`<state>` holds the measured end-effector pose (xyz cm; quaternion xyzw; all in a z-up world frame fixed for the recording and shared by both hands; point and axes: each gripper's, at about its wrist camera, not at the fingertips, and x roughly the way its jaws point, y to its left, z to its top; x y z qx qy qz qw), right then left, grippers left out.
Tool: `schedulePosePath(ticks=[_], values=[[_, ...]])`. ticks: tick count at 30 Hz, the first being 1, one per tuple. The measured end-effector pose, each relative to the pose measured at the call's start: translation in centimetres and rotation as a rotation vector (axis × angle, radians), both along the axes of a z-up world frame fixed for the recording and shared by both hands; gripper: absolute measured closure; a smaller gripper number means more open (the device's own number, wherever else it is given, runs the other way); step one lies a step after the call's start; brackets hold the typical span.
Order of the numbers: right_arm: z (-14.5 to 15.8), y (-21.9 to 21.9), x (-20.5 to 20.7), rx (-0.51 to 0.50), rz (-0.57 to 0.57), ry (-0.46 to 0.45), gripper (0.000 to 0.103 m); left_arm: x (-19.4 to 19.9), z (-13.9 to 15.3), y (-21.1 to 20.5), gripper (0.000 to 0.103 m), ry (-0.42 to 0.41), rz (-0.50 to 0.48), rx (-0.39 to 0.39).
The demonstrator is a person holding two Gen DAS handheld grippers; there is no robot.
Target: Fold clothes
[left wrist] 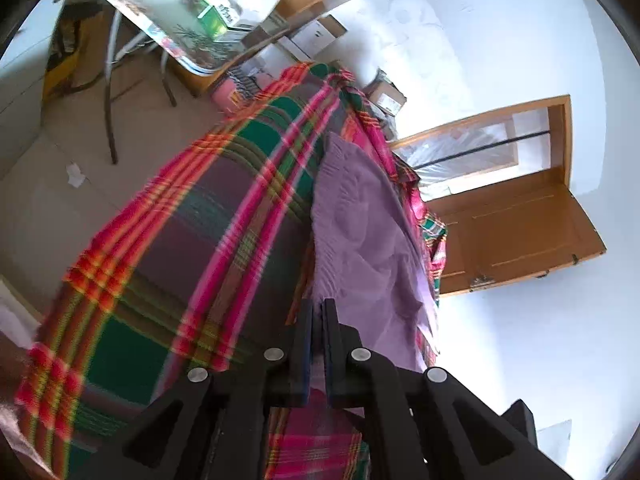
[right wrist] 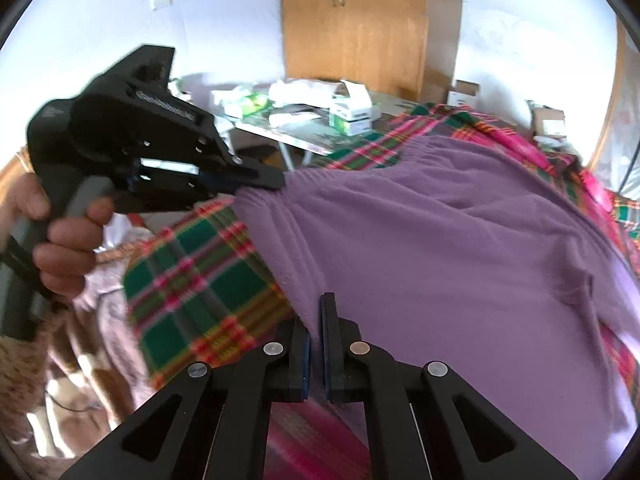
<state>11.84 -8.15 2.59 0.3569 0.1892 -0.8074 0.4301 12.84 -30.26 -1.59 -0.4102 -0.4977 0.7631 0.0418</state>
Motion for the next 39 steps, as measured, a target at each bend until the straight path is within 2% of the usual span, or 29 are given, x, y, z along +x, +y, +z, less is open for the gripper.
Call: schedulePosePath(ticks=[2, 6, 9, 11, 15, 19, 22, 24, 31, 35, 39], values=[[-0.8, -0.6, 0.3, 0.03, 0.013, 0.003, 0.098, 0.2, -0.2, -0.3, 0.099, -0.019, 0.012, -0.014], [-2.3, -0.8, -0.1, 0.05, 0.034, -0.088, 0.096, 0.5, -0.6, -0.9, 0.101, -0.056, 0.037, -0.041], [-1.1, 0.7, -1.2, 0.01, 0.031, -0.113, 0.095, 0.7, -0.9, -1.3, 0.1, -0.081, 0.053, -0.062], [-0.3, 1.7, -1.9, -0.017, 0.028, -0.13, 0.093, -0.2, -0.1, -1.0, 0.101, -0.068, 0.044, -0.085], [1.2, 3.7, -3.3, -0.07, 0.024, -0.163, 0.08, -2.2, 1.5, -0.3, 0.1, -0.042, 0.024, -0.132], [2.7, 5.9, -4.8, -0.119, 0.01, -0.187, 0.077, -4.1, 3.1, 0.3, 0.1, -0.016, 0.004, -0.179], [2.9, 9.3, -7.1, -0.112, -0.092, -0.153, 0.077, -5.6, 4.2, 0.9, 0.097, 0.003, -0.013, -0.212], [2.5, 12.0, -8.8, -0.104, -0.196, -0.147, 0.077, -7.1, 4.1, 2.5, 0.097, 0.008, -0.064, -0.215], [1.4, 21.5, -13.3, -0.098, -0.539, -0.121, 0.077, -10.1, 2.6, 5.7, 0.097, -0.045, -0.163, -0.219], [1.5, 22.4, -14.9, -0.141, -0.534, -0.143, 0.077, -11.1, 2.0, 6.5, 0.097, -0.062, -0.174, -0.218], [1.1, 20.9, -16.6, -0.125, -0.506, -0.139, 0.077, -11.5, 2.0, 7.2, 0.097, -0.066, -0.176, -0.222]])
